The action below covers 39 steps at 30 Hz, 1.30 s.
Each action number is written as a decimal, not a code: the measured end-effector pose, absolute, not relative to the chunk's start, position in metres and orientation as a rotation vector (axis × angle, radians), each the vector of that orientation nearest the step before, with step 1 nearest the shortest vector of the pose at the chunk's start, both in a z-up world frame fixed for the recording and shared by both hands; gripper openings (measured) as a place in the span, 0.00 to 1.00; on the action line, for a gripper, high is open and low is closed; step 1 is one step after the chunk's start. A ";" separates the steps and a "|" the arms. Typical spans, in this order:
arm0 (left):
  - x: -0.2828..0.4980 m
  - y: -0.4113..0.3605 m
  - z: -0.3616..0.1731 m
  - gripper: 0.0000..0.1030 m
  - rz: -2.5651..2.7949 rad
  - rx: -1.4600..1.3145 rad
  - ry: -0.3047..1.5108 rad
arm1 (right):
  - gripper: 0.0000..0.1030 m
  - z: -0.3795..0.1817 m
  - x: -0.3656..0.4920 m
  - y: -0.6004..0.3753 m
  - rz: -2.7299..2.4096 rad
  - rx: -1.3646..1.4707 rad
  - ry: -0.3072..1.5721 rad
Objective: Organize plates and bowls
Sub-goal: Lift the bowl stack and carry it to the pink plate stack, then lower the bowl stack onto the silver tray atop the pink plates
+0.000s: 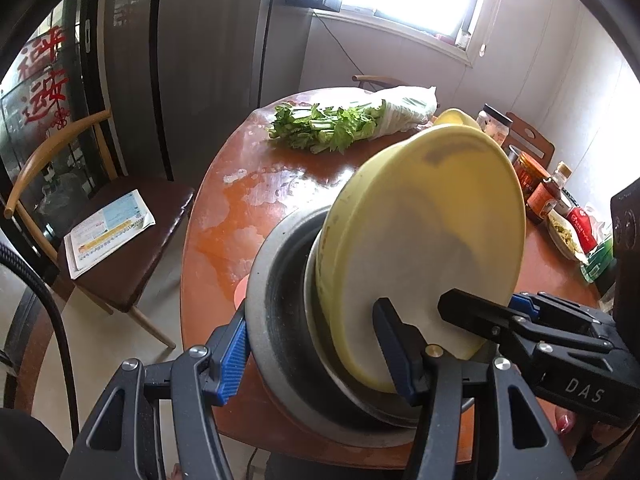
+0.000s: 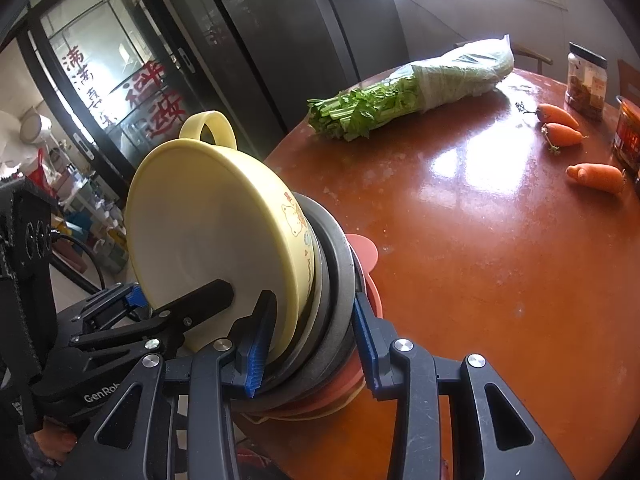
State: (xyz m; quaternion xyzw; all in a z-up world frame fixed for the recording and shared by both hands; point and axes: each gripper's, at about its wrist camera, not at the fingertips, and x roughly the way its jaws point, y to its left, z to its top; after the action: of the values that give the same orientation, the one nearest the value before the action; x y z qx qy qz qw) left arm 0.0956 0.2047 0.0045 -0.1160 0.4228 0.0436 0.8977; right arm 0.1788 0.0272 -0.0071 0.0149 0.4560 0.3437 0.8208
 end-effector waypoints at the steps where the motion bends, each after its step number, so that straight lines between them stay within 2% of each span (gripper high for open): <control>1: 0.095 0.204 0.005 0.58 0.090 -0.239 0.873 | 0.40 -0.007 0.179 0.027 0.731 0.033 0.970; 14: 0.095 0.203 0.006 0.58 0.099 -0.230 0.865 | 0.41 -0.005 0.175 0.030 0.721 0.019 0.955; 25: 0.094 0.211 0.010 0.58 0.119 -0.228 0.852 | 0.54 0.009 0.169 0.027 0.714 0.003 0.884; 32: 0.087 0.212 0.015 0.58 0.127 -0.227 0.833 | 0.59 0.016 0.164 0.022 0.715 -0.012 0.845; 39: 0.072 0.217 0.024 0.64 0.133 -0.239 0.802 | 0.66 0.024 0.152 0.017 0.718 -0.035 0.795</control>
State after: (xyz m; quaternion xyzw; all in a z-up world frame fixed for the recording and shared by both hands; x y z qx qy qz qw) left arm 0.0723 0.2167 0.0243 -0.1159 0.3892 0.0643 0.9115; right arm 0.1521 0.0168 0.0237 -0.0168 0.3787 0.3420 0.8598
